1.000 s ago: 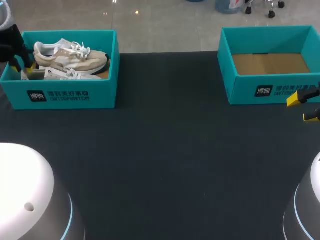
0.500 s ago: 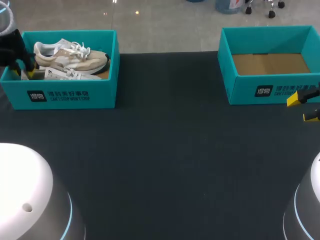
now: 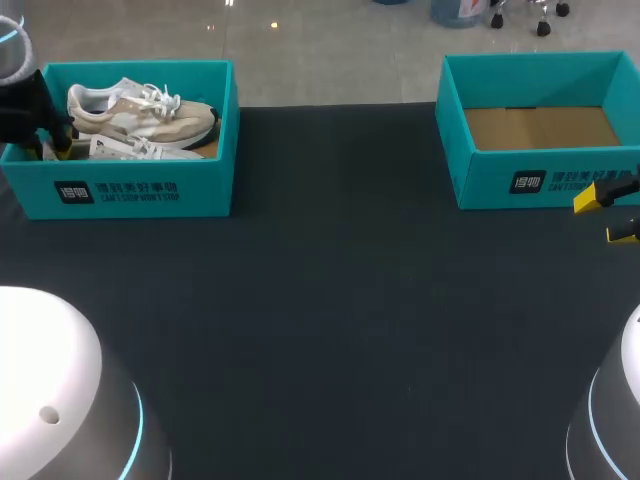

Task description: Take the shoe out of the shoebox, open the shoe tongue, remove and reinsert the insole, then place the shoe into the shoebox

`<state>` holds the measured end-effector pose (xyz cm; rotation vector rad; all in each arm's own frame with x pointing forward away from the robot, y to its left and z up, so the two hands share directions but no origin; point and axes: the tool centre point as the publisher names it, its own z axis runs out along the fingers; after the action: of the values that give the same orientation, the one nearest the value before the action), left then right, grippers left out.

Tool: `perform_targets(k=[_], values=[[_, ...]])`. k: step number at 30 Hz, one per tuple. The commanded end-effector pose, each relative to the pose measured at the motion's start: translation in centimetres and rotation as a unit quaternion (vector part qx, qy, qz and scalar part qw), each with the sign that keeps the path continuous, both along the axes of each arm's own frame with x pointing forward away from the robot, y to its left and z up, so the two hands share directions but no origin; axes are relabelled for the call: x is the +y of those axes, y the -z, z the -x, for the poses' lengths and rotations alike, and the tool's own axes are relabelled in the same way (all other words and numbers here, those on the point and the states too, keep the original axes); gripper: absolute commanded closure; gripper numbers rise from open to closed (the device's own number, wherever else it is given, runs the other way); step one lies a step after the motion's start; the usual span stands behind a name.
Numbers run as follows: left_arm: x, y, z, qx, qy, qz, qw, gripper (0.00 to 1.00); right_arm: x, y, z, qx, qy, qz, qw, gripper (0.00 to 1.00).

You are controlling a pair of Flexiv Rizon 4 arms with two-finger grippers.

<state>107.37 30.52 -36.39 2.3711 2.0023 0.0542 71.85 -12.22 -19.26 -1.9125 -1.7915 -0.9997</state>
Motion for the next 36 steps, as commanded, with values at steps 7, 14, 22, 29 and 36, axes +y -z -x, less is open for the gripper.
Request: perform_targets(k=[7, 14, 22, 29, 36], values=[[-0.5, 2.0, -0.8, 0.006, -0.001, -0.007, 1.0, 0.54, 0.1, 0.0, 0.0, 0.001, 0.001, 0.001, 1.0, 0.0], [-0.1, 1.8, -0.7, 0.011, -0.005, -0.011, 1.0, 0.98, 0.1, 0.0, 0.0, 0.001, 0.001, 0.001, 1.0, 0.0], [0.5, 0.5, -0.6, 0.009, 0.0, -0.018, 1.0, 1.0, 0.1, 0.0, 0.0, 0.001, 0.001, 0.001, 1.0, 0.0], [0.9, -1.2, -0.4, 0.023, 0.015, -0.011, 1.0, 1.0, 0.1, 0.0, 0.0, 0.001, 0.001, 0.001, 1.0, 0.0], [0.7, -4.3, 0.2, 0.034, 0.015, -0.014, 0.999, 1.0, 0.1, 0.0, 0.0, 0.001, 0.001, 0.001, 1.0, 0.0]])
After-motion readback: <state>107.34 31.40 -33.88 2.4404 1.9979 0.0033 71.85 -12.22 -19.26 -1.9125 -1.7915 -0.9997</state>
